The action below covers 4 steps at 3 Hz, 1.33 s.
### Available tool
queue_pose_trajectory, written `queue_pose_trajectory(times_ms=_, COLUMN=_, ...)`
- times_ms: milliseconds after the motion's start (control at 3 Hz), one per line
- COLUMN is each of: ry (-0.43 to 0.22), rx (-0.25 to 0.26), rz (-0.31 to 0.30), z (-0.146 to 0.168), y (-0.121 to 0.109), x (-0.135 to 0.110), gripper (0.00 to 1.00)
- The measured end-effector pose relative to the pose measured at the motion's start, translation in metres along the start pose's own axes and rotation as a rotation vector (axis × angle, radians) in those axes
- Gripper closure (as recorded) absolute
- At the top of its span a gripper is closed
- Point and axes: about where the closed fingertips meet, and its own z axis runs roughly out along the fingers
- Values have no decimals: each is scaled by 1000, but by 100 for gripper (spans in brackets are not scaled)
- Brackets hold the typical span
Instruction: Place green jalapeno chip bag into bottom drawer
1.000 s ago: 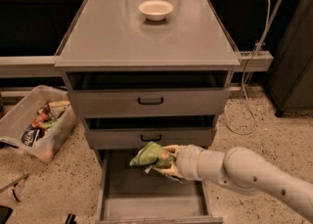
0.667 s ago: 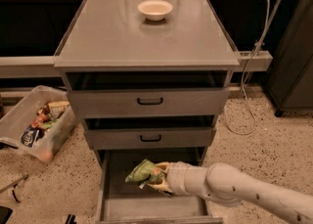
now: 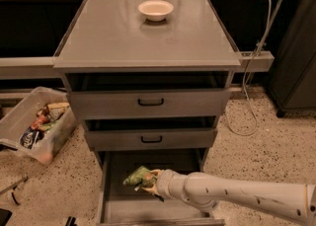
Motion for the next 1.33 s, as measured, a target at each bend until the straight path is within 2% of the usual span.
queue_pose_trajectory(times_ms=333, ry=0, rx=0, rz=0, z=0, y=0, x=0, gripper=100)
queue_pose_trajectory(times_ms=667, ry=1, rx=4, rz=-5, z=11, y=-13, x=22, gripper=100)
queue_pose_trajectory(times_ms=1000, ry=-1, rx=16, rz=-5, z=36, y=-38, x=72, gripper=100)
queue_pose_trajectory(times_ms=1333, ry=-42, rx=-22, rz=47, z=69, y=-40, x=115, gripper=100)
